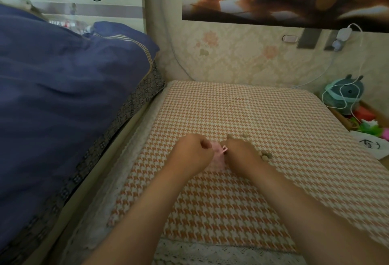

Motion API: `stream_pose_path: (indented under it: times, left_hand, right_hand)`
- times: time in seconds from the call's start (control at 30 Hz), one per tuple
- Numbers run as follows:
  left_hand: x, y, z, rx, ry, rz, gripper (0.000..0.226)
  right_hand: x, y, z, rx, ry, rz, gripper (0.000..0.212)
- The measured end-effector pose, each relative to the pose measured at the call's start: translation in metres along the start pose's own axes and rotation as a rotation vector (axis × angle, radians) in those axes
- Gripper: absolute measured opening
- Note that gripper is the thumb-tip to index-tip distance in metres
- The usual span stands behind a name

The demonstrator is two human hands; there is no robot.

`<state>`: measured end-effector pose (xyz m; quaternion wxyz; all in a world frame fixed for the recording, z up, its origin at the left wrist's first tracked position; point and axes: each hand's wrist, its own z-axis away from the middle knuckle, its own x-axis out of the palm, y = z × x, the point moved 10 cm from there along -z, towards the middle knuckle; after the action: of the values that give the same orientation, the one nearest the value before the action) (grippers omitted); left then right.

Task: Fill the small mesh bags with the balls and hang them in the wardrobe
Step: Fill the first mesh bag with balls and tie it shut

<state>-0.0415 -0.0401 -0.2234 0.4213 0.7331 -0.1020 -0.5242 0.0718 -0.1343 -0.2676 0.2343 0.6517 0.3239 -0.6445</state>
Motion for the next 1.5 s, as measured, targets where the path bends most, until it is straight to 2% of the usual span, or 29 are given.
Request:
stream_pose_path:
  times: [0.17, 0.33, 0.4, 0.53, 0.9, 1.07, 1.17, 1.3, 1.37, 1.43, 1.5]
  left_hand:
    - [0.013, 0.011, 0.005, 0.068, -0.111, -0.037, 0.024]
    - [0.028, 0.028, 0.014, 0.151, -0.197, -0.097, 0.030]
    - [0.032, 0.033, 0.015, 0.155, -0.203, -0.111, 0.032]
    - [0.035, 0.038, 0.013, 0.131, -0.196, -0.041, 0.024]
    - [0.031, 0.020, 0.007, -0.006, -0.124, 0.055, 0.018]
    - [0.030, 0.019, 0.006, -0.042, -0.100, 0.144, 0.013]
    - [0.029, 0.027, 0.007, 0.012, -0.089, 0.085, 0.015]
    - [0.027, 0.026, 0.006, 0.005, -0.089, 0.029, 0.033]
    - [0.023, 0.024, 0.004, -0.001, -0.080, -0.004, 0.033]
    - [0.021, 0.023, 0.003, 0.007, -0.078, -0.036, 0.030]
    - [0.023, 0.021, 0.003, 0.020, -0.097, -0.055, 0.026]
  right_hand:
    - [-0.045, 0.025, 0.020, 0.100, 0.187, -0.336, 0.017]
    - [-0.091, 0.023, 0.053, 0.034, 0.323, -0.466, 0.010]
    - [-0.097, 0.015, 0.063, -0.033, 0.306, -0.461, 0.009]
    - [-0.085, 0.002, 0.068, -0.155, 0.216, -0.300, 0.017]
    - [-0.064, -0.007, 0.060, -0.212, 0.110, -0.164, 0.031]
    - [-0.060, 0.002, 0.057, -0.188, 0.062, -0.166, 0.029]
    - [-0.058, 0.005, 0.056, -0.174, 0.043, -0.173, 0.029]
    - [-0.076, 0.022, 0.056, -0.096, 0.148, -0.409, 0.019]
    - [-0.077, 0.037, 0.055, -0.043, 0.200, -0.489, 0.016]
    - [-0.062, 0.049, 0.052, -0.001, 0.152, -0.449, 0.023]
    - [-0.036, 0.055, 0.049, 0.013, 0.018, -0.333, 0.024]
